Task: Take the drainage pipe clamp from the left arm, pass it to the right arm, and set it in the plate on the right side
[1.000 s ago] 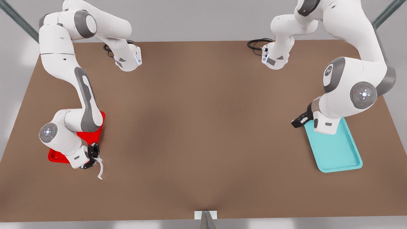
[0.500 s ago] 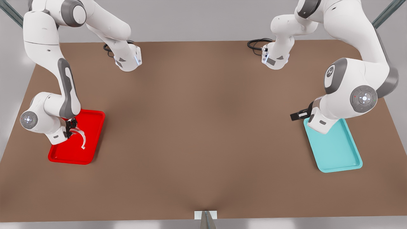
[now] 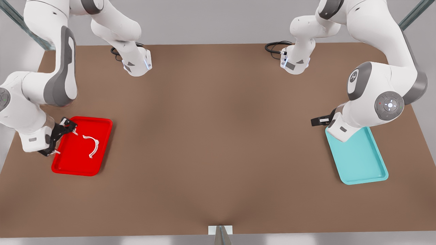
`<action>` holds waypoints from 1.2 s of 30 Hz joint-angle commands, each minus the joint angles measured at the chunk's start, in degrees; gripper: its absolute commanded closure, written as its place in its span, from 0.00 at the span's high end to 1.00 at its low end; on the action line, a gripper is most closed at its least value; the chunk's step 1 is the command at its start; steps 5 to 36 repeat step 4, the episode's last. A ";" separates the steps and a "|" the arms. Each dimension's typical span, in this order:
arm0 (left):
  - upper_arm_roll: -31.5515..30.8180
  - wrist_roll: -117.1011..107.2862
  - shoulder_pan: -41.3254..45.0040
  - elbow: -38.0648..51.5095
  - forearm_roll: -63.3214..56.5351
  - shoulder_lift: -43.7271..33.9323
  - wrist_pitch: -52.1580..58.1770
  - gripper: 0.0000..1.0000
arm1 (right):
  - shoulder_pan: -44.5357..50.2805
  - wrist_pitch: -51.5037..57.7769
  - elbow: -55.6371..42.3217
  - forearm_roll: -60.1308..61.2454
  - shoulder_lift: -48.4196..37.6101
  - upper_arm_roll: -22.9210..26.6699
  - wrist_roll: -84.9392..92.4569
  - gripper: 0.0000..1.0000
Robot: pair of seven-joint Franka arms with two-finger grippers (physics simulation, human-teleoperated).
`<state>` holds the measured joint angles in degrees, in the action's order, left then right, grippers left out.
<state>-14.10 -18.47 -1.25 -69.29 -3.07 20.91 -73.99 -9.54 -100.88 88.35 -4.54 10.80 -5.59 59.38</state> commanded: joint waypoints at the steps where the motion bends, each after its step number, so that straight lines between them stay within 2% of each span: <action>1: -0.05 6.25 0.02 0.04 -0.09 -0.08 0.07 1.00 | 0.14 16.69 -0.81 2.51 -1.58 -0.03 -49.71 1.00; 36: -0.05 6.25 0.02 -0.05 -0.09 -0.08 0.07 1.00 | 0.14 16.33 -2.48 3.66 -0.96 -0.12 -53.49 1.00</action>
